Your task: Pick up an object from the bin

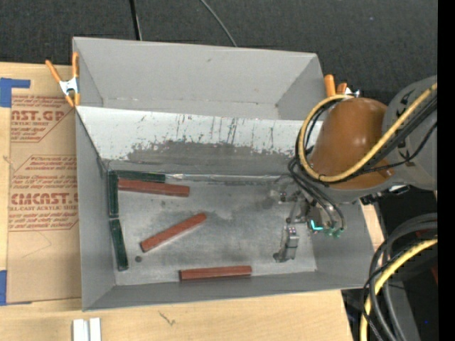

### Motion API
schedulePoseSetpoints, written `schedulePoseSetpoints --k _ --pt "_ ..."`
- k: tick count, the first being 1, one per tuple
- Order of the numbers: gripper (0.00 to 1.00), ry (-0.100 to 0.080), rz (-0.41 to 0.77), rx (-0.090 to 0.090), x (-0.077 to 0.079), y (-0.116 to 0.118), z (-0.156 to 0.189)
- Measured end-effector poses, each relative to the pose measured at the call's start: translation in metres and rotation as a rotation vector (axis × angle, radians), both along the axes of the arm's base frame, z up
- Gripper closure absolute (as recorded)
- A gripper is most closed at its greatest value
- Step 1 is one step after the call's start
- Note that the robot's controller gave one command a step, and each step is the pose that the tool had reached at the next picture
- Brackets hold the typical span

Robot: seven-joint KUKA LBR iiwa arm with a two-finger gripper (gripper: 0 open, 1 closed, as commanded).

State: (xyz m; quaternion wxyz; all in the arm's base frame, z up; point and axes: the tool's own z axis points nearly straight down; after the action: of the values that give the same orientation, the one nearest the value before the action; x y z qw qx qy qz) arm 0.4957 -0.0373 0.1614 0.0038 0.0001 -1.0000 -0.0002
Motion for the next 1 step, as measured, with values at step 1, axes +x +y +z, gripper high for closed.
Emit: schedulePoseSetpoints --k 1 --pt "0.00 -0.008 0.001 -0.001 0.0019 0.0000 0.0039"
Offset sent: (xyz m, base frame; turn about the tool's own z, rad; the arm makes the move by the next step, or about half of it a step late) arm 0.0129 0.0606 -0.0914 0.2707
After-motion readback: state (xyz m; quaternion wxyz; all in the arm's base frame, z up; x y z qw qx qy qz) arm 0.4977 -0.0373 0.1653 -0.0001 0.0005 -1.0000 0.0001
